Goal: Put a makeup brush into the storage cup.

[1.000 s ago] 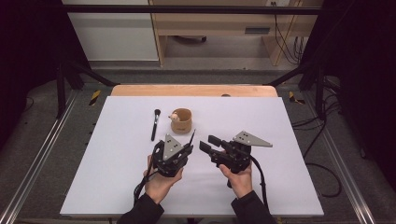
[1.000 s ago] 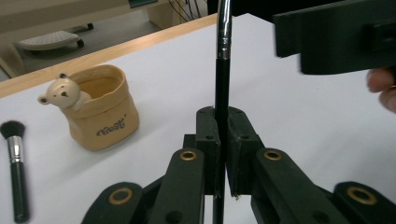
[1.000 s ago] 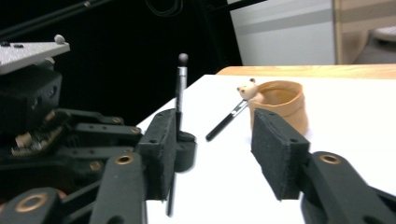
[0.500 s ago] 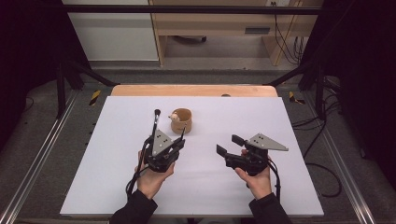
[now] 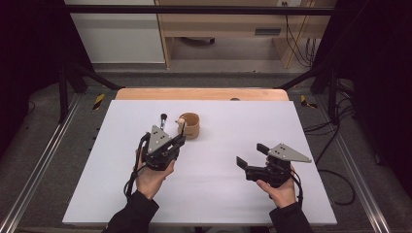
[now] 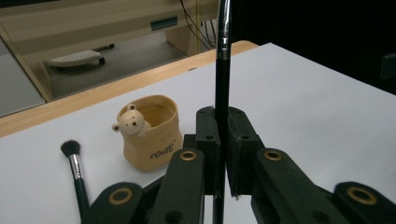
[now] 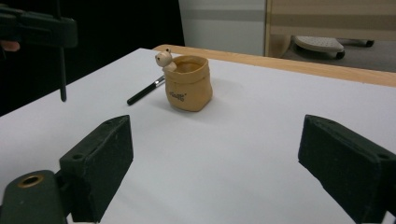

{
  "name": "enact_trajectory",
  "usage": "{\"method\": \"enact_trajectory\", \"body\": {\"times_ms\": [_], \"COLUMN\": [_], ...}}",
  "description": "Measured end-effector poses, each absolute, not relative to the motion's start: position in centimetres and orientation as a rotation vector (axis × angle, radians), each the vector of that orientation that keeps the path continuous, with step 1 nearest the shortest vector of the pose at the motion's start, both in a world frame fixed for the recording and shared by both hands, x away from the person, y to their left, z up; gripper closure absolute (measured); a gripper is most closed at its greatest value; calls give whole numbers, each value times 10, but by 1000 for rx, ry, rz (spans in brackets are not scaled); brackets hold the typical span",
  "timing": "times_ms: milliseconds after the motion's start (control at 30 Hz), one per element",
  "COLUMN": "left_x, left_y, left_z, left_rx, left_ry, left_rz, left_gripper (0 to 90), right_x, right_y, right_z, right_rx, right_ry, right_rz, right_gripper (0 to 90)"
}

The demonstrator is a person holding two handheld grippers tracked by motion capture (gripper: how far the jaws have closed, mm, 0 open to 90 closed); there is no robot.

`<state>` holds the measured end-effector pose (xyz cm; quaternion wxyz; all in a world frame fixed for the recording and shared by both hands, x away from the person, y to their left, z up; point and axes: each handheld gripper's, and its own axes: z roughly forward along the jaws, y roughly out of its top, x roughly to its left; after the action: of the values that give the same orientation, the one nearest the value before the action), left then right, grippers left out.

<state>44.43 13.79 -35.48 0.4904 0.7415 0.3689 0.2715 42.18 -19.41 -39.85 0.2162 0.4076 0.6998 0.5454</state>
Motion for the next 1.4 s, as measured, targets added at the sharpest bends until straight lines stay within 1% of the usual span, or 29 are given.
{"method": "enact_trajectory", "body": {"times_ms": [167,700,1400], "left_x": [448,466,498], "left_y": [143,149,134], "left_z": [-348,-332,-329], "left_rx": [1778,1728,1692], "left_ry": [901,915,918], "left_rz": [669,681,676], "left_gripper": [845,845,846], "right_x": [419,410,410], "right_y": [-204,-231,-236], "right_z": [-399,-404,-405], "right_rx": [1143,1173,1192], "right_ry": [1918,1871,1867], "right_rz": [1493,1464,1444], "right_gripper": [87,79,68]}}
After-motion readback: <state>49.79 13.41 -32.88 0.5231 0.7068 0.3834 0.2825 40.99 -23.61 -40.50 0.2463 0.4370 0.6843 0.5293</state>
